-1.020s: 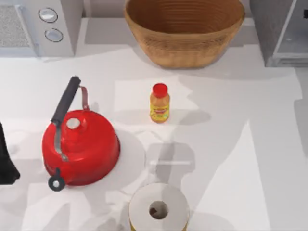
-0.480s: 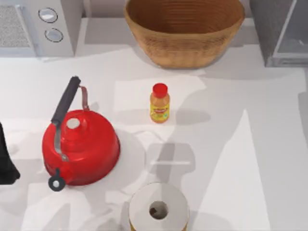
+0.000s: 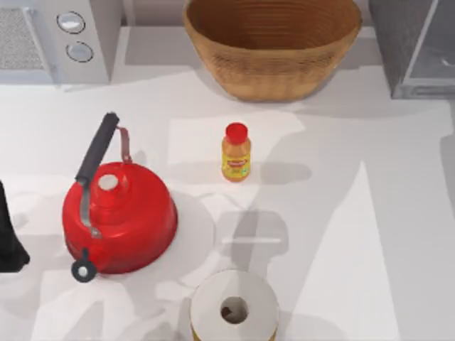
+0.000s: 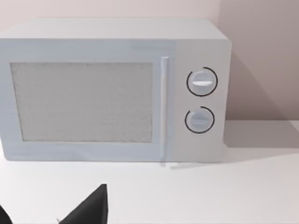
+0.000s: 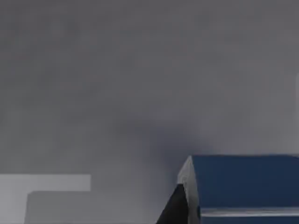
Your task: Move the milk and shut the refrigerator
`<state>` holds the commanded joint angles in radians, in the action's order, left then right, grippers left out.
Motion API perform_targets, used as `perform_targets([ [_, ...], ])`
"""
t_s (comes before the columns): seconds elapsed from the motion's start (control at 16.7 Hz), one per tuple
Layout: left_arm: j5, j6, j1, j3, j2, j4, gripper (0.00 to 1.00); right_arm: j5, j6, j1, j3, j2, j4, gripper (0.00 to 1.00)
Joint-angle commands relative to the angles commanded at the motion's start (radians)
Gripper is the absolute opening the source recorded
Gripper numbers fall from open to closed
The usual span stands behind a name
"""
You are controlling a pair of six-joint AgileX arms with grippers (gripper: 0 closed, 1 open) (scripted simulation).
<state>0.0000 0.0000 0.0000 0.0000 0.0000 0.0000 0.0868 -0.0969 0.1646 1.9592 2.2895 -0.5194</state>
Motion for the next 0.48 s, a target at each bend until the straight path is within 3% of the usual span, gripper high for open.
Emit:
perform_targets([
  [0.36, 0.0, 0.0, 0.0, 0.0, 0.0, 0.0, 1.0, 0.0, -0.001, 0.006, 0.029, -0.003, -0.022, 0.0],
  [0.48, 0.0, 0.0, 0.0, 0.0, 0.0, 0.0, 1.0, 0.0, -0.001, 0.006, 0.029, -0.003, -0.022, 0.15],
])
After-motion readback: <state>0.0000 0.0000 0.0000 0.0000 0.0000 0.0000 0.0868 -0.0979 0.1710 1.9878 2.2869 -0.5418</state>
